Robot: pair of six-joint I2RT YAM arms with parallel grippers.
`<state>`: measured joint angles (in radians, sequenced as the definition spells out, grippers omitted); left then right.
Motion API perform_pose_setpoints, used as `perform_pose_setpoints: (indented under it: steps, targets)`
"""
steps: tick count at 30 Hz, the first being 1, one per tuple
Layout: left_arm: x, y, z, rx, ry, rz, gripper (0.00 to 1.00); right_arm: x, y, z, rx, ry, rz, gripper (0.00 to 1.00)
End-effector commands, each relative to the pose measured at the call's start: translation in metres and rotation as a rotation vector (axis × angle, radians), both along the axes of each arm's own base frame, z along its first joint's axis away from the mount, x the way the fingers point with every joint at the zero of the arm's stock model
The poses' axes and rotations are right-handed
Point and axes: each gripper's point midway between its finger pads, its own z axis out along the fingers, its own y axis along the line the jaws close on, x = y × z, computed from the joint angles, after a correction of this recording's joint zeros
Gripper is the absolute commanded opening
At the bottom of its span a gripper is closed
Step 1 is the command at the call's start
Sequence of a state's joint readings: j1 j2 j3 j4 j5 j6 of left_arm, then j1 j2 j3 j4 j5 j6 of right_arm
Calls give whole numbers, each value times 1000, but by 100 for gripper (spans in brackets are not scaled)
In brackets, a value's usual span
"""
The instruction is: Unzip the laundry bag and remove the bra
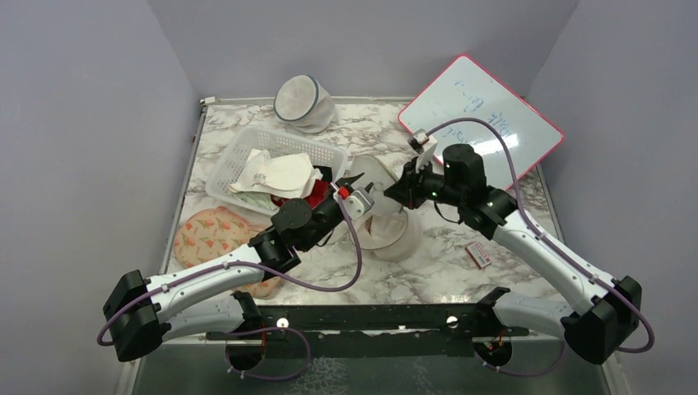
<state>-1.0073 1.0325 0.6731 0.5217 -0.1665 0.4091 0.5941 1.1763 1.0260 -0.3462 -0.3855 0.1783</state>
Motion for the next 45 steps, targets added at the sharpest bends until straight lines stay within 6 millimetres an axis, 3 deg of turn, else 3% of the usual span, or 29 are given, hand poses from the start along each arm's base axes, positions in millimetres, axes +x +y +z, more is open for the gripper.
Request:
perform_pose_setpoints:
  steps: [1, 3, 6, 12, 15, 20, 23, 25, 31, 36, 42, 45]
  targets:
    - [-9, -5, 14, 1, 0, -58, 38, 18, -25, 38, 233, -27, -315, 3]
    - [-15, -9, 15, 1, 8, -99, 49, 25, -44, 26, 244, 3, -457, 3]
    - [-19, -14, 15, -6, 20, -130, 56, 30, -68, 3, 263, 70, -646, 2]
    - [-33, -37, -17, 97, 47, -269, 64, 31, -84, -19, 292, 94, -758, 3]
    - [-39, -51, -38, 145, 88, -339, 67, 30, -101, -29, 225, 82, -827, 11]
    - [-36, -64, -59, 178, 177, -357, 70, 20, -123, -44, 57, 85, -865, 35]
    - [-37, -69, -65, 186, 208, -370, 72, 2, -114, -58, -27, 175, -771, 74]
    - [-41, -72, -72, 206, 232, -397, 73, -17, -103, -67, -49, 270, -677, 83]
    - [-48, -86, -94, 279, 325, -465, 63, -68, -76, -86, 59, 457, -485, 86]
    - [-50, -88, -97, 295, 344, -483, 66, -73, -62, -98, 129, 577, -495, 85]
    - [-59, -83, -80, 258, 289, -515, 69, -75, -67, -128, 141, 801, -711, 90]
    - [-55, -80, -77, 247, 284, -490, 72, -78, -56, -142, 173, 824, -648, 89]
